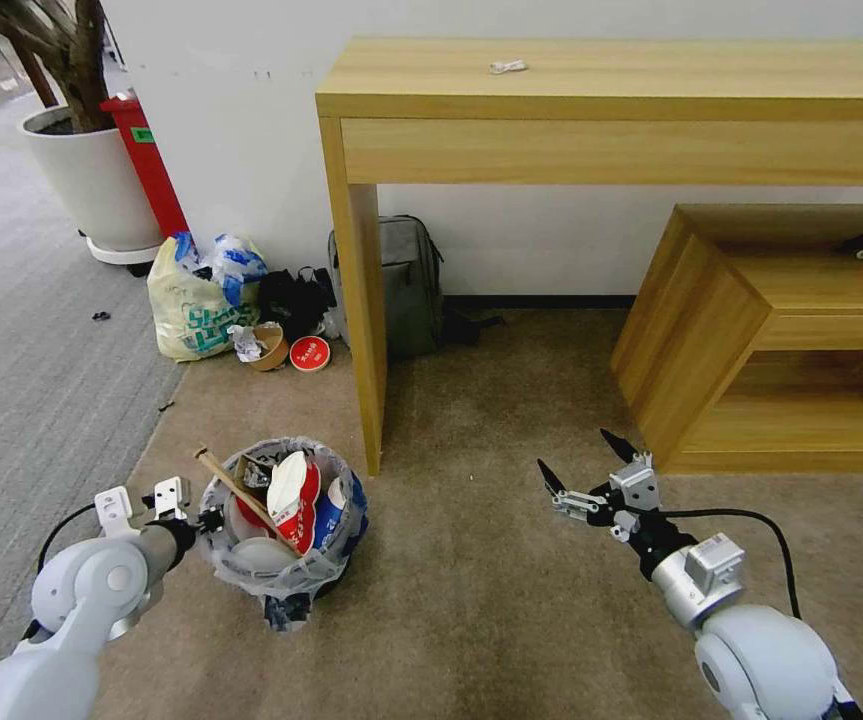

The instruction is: Pick up the trash bin and place the garbage on the floor into it.

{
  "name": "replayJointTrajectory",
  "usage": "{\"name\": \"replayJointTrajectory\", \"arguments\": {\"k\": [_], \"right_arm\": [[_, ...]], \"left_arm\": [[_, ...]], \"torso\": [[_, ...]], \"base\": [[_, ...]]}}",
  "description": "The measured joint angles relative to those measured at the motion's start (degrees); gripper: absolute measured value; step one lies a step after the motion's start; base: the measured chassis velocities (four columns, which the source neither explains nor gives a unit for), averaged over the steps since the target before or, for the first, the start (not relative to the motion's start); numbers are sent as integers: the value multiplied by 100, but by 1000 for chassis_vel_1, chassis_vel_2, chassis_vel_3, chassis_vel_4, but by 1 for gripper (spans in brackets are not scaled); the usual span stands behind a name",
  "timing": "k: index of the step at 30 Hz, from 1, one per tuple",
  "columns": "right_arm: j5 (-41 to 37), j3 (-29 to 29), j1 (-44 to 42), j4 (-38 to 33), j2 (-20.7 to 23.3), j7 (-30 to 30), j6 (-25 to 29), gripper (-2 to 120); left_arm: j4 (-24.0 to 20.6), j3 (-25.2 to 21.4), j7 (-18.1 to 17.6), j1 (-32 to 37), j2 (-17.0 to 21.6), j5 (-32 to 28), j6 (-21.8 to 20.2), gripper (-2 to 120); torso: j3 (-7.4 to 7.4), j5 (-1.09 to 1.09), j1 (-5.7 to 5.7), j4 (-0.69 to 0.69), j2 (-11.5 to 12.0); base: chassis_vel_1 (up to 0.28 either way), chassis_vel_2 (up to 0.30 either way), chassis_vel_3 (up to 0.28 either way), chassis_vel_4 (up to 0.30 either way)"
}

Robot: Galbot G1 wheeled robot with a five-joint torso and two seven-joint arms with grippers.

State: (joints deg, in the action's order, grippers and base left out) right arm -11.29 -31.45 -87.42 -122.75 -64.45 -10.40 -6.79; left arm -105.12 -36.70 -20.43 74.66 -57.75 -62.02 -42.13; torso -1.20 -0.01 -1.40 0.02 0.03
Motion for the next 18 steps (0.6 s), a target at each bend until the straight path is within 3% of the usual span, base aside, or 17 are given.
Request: {"name": "replayJointTrajectory", "arguments": {"k": [6,18], "right_arm": [[-1,5,-6,8,-16,6,0,100],[-3,43,24,27,-15,18,-1,100]], "left_arm": [[17,12,8,-13,2,42,0,3],[1,6,8,6,-8,74,-1,46]], "torso": [[0,0,0,0,0],[0,0,0,0,0]], "base": [[0,0,0,0],[0,0,0,0]]}}
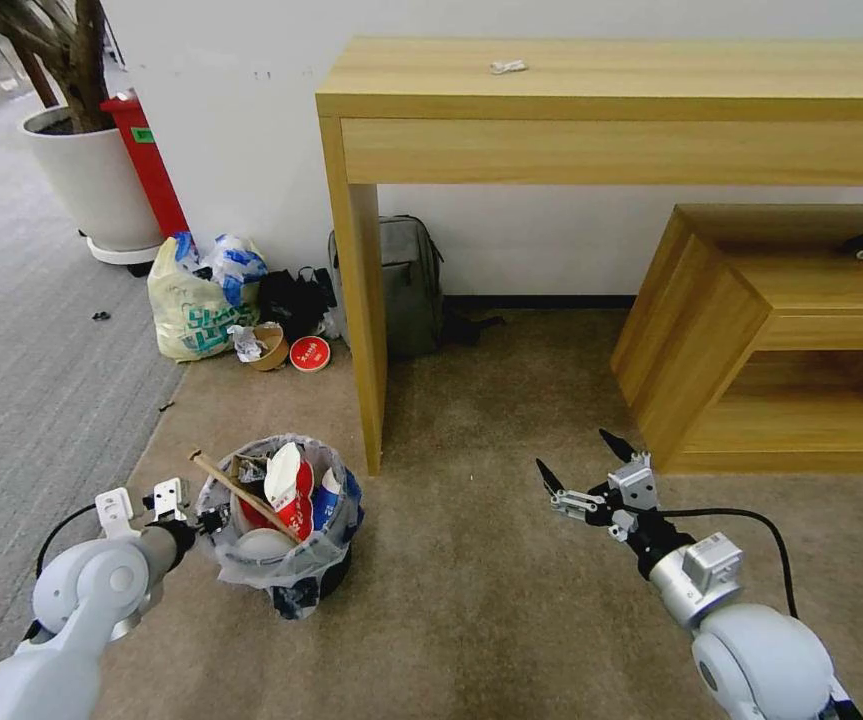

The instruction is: Pick up the trash bin and place the garbage on the floor into it.

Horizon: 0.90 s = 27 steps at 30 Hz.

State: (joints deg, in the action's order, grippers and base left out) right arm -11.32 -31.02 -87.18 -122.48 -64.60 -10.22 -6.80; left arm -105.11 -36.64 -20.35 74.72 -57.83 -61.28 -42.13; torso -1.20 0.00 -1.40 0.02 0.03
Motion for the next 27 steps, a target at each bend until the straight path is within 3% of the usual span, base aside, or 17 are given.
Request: {"name": "replayJointTrajectory", "arguments": {"k": [6,14,27], "right_arm": [[3,5,-6,9,-29,7,0,100],[-1,21,13,27,-51,33,0,100],[-15,109,74,63,-116,96,-1,100]], "left_arm": [[-4,-6,4,-2,-7,8,0,72],[-88,-69,18,66,28,-7,0,97],[-240,-224,79,321,93,97,0,100]], "torso": [[0,0,0,0,0],[0,0,0,0,0],[0,0,0,0,0]], "base": [[0,0,0,0],[0,0,0,0],[0,0,0,0]]}}
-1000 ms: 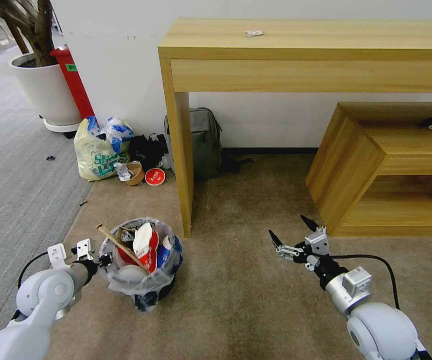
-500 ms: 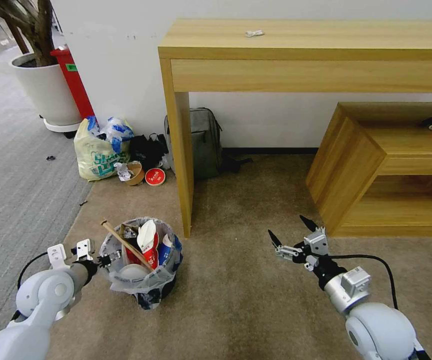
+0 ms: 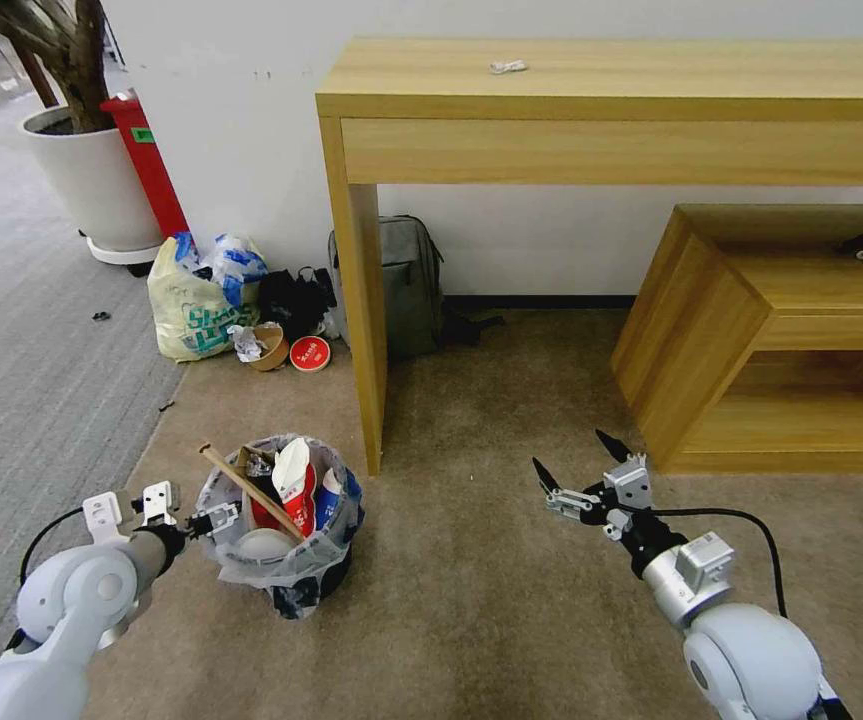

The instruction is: Pick up the trash bin and place the garbage on the floor into it.

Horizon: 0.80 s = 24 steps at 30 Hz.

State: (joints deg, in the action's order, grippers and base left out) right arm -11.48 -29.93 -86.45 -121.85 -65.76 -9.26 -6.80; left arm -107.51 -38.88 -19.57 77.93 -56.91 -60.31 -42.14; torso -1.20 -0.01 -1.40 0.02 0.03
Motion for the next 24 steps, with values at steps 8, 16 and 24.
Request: {"name": "replayJointTrajectory", "arguments": {"k": [8,16,24], "right_arm": [[-3,4,-5,3,-40,13,0,100],[-8,-40,-27,-7,-81,26,10,100],[-28,-62,-18,-36,-61,43,4,100]], "left_arm": [[-167,-62,4,119,71,3,0,100],[-366,-190,4,243,168,-150,0,100],[-525,-384,119,410,169,-202,-1,100]], "torso": [[0,0,0,0,0],[0,0,0,1,0],[0,0,0,0,1]], "base": [[0,0,0,0],[0,0,0,0],[0,0,0,0]]}}
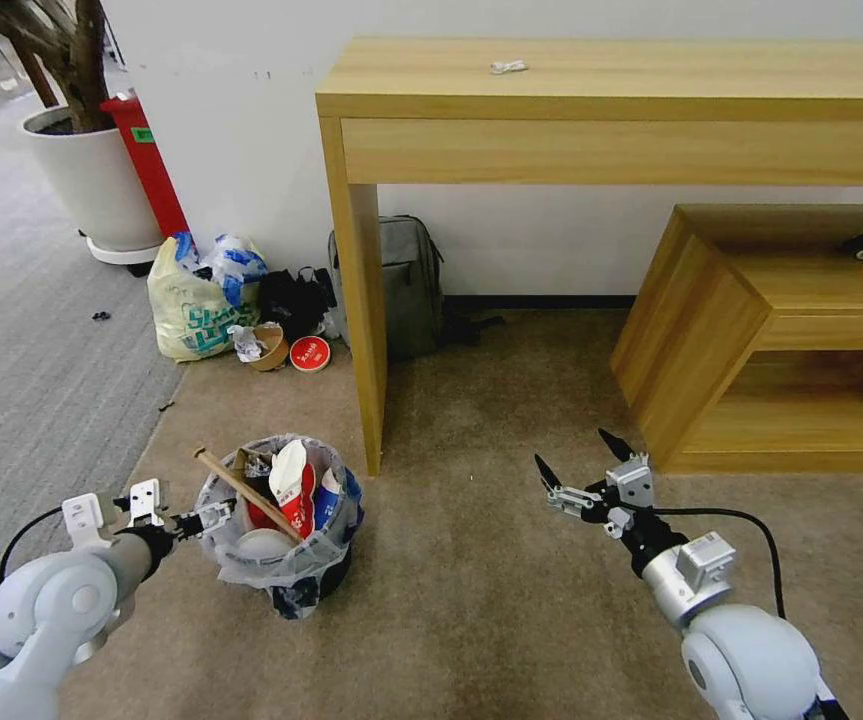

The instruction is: Pick up the trash bin and place the garbage on the floor into it.

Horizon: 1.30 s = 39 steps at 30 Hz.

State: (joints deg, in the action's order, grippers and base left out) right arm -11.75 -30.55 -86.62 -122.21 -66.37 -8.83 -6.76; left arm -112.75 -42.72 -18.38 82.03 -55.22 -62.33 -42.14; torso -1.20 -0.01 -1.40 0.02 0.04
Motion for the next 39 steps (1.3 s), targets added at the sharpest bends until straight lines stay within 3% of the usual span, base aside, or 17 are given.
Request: {"name": "replayJointTrajectory", "arguments": {"k": [4,7,9,11,12,15,21,23,24,27,31,35,39], "right_arm": [[-30,-15,-2,-37,1,20,-36,100],[-95,-19,10,-80,23,74,-105,100],[-111,-23,10,-90,32,83,-116,100],[-180,-72,9,-161,65,130,-178,100],[-180,-72,9,-161,65,130,-178,100],[-278,-157,-12,-312,56,282,-296,100],[-308,-177,-307,-530,-63,580,-360,100],[-250,-159,-499,-680,-179,846,-359,100],[-250,-159,-499,-680,-179,846,-359,100],[-231,-113,-691,-913,-316,1162,-416,100],[-93,-217,-956,-1120,-521,1209,-439,100],[109,-252,-1219,-1238,-672,1205,-352,100],[527,-104,-1682,-1342,-918,1109,37,100]], "left_arm": [[-24,-175,223,133,25,75,0,100],[-30,-386,708,242,15,296,0,100],[-35,-417,801,260,7,331,0,100],[-42,-618,1394,354,-57,548,0,100],[-42,-618,1394,354,-57,548,0,100],[-83,-1001,2312,516,-217,1217,15,100],[-260,-1186,2551,666,-494,1890,619,100],[-351,-1158,2547,718,-674,2333,1296,100],[-351,-1158,2547,718,-674,2333,1296,100],[-544,-1153,2596,917,-949,2735,2004,100],[-777,-1202,2727,1224,-1251,3027,2483,100],[-901,-1261,2802,1419,-1451,3209,2682,100],[-1053,-1266,2751,1758,-1854,3582,2957,100]], "torso": [[0,0,0,0,0],[0,0,0,0,0],[0,0,0,0,0],[0,0,1,0,0],[0,0,1,0,0],[0,0,0,0,0],[0,1,1,0,-1],[0,1,0,2,0],[0,1,0,2,0],[0,1,1,-1,0],[1,0,1,0,-1],[1,1,1,0,0],[0,1,1,0,-1]], "base": [[0,0,0,0],[0,0,0,0],[0,0,0,0],[0,0,0,0],[0,0,0,0],[0,0,0,0],[0,0,0,0],[0,0,0,0],[0,0,0,0],[0,0,0,0],[0,0,0,0],[0,0,0,0],[0,0,0,0]]}}
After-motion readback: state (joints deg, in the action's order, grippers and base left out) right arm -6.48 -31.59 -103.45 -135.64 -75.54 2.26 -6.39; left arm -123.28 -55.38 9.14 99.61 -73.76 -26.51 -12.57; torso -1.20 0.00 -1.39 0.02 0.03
